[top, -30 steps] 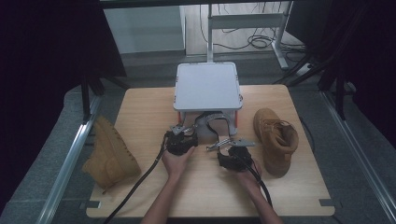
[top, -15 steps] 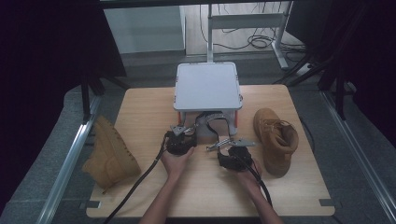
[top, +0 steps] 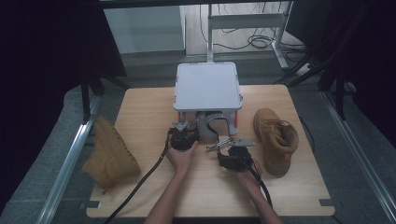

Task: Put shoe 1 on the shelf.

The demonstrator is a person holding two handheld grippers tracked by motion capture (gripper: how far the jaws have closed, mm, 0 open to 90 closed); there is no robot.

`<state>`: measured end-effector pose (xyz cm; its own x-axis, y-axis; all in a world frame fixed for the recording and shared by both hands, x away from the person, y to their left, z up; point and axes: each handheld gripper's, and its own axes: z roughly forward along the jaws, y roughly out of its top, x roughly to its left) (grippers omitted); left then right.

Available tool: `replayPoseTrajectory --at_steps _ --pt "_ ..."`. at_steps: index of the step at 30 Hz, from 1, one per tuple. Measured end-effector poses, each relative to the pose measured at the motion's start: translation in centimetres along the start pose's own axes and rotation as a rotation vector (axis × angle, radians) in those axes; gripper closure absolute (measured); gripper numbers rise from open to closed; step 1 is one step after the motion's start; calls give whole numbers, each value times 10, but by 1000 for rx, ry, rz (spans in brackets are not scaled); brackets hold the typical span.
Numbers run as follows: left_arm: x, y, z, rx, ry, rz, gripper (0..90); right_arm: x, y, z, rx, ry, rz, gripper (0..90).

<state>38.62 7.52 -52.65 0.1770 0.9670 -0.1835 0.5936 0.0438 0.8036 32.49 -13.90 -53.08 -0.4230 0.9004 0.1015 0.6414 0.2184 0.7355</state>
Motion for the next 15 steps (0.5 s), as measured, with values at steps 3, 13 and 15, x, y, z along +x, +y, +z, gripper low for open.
replayPoseTrajectory --at_steps 3,13,15 --pt "-1 2 3 1 8 1 426 0 0 0 0 1 0 351" --pt "-3 4 5 16 20 22 426 0 0 0 -2 -4 3 352" --pt "-3 5 5 19 20 26 427 0 0 0 -2 0 15 353"
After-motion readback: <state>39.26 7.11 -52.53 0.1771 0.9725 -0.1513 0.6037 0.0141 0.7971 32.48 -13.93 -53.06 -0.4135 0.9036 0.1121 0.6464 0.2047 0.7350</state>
